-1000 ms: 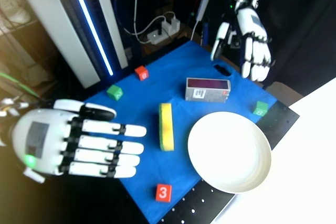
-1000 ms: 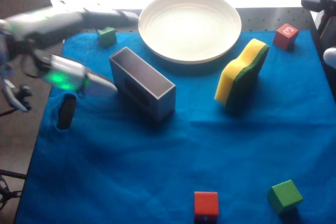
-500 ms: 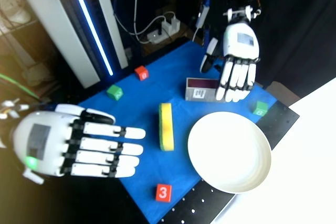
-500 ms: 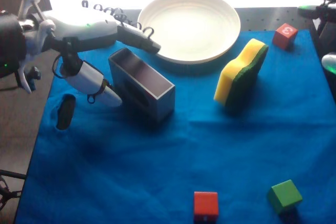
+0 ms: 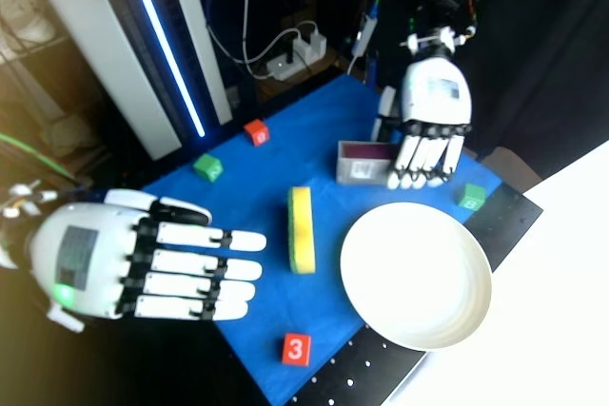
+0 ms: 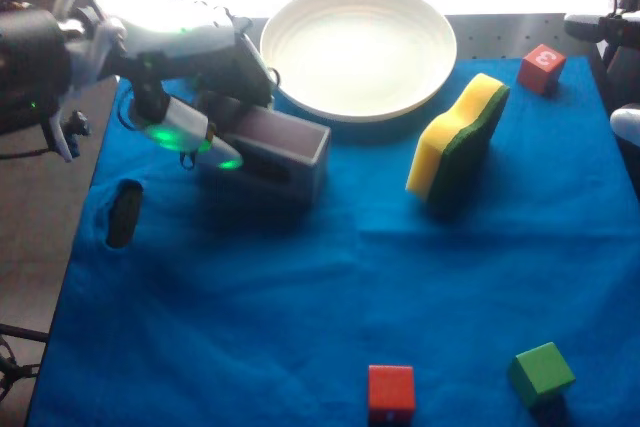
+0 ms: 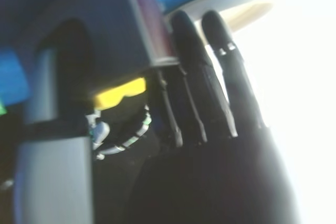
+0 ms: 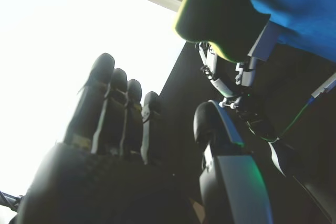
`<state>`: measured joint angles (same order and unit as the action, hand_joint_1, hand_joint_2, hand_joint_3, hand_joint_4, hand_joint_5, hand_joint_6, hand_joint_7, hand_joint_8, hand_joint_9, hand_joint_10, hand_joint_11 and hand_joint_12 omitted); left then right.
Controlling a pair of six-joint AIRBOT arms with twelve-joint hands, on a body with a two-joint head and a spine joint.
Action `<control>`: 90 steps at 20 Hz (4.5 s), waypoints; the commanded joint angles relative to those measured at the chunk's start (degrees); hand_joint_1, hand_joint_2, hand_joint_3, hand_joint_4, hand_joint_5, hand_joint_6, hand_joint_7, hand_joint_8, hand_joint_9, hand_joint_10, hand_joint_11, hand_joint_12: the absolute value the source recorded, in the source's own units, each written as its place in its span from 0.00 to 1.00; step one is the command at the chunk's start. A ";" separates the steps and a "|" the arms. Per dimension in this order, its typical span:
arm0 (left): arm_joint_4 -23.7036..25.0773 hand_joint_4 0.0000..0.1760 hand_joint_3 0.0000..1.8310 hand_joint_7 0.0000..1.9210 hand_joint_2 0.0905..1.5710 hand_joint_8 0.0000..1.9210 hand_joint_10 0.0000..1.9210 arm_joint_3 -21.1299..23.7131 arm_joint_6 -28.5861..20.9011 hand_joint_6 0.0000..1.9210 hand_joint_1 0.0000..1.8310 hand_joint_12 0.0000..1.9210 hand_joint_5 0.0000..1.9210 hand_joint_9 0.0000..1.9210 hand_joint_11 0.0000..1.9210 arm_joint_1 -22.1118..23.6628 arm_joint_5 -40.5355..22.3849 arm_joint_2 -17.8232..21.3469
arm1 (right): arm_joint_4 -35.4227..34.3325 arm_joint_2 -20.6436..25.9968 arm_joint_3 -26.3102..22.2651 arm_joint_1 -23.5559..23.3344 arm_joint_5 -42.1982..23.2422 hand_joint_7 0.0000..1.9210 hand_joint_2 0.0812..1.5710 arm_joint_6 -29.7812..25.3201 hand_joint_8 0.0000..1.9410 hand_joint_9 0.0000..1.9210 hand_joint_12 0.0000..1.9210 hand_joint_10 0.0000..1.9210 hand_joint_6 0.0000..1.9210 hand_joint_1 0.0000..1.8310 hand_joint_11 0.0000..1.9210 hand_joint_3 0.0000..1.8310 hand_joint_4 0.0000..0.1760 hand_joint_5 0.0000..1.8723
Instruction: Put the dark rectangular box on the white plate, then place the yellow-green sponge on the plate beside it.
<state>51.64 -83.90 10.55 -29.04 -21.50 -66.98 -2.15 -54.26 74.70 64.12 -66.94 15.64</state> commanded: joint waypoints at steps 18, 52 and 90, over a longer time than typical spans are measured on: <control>-37.79 0.00 0.00 0.61 0.67 0.36 0.26 -14.86 18.82 0.53 0.68 0.55 0.50 0.60 0.47 6.59 -10.41 -13.00 | -2.08 -2.14 2.23 -0.59 -6.70 0.17 0.82 -1.99 0.00 0.19 0.13 0.00 0.00 0.30 0.15 0.00 0.00 0.15; -40.27 0.98 0.00 0.11 0.54 0.00 0.00 -2.17 26.26 0.00 0.43 0.29 0.10 0.09 0.00 -0.50 -20.05 -2.27 | 1.61 -4.61 6.30 -4.38 -6.68 0.16 0.75 -6.06 0.00 0.16 0.21 0.00 0.00 0.46 0.07 0.00 0.25 0.15; -58.91 1.00 0.00 0.00 0.52 0.00 0.00 23.73 27.67 0.00 0.42 0.01 0.00 0.00 0.03 -31.03 -50.85 14.98 | 44.43 -15.77 18.74 -29.06 20.13 0.53 0.70 -21.00 0.55 0.45 0.88 0.70 0.53 0.67 0.41 0.00 0.00 0.49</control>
<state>-6.55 -60.16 38.52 -60.66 -64.93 -51.94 45.60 -70.06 93.62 36.23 -41.65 -5.15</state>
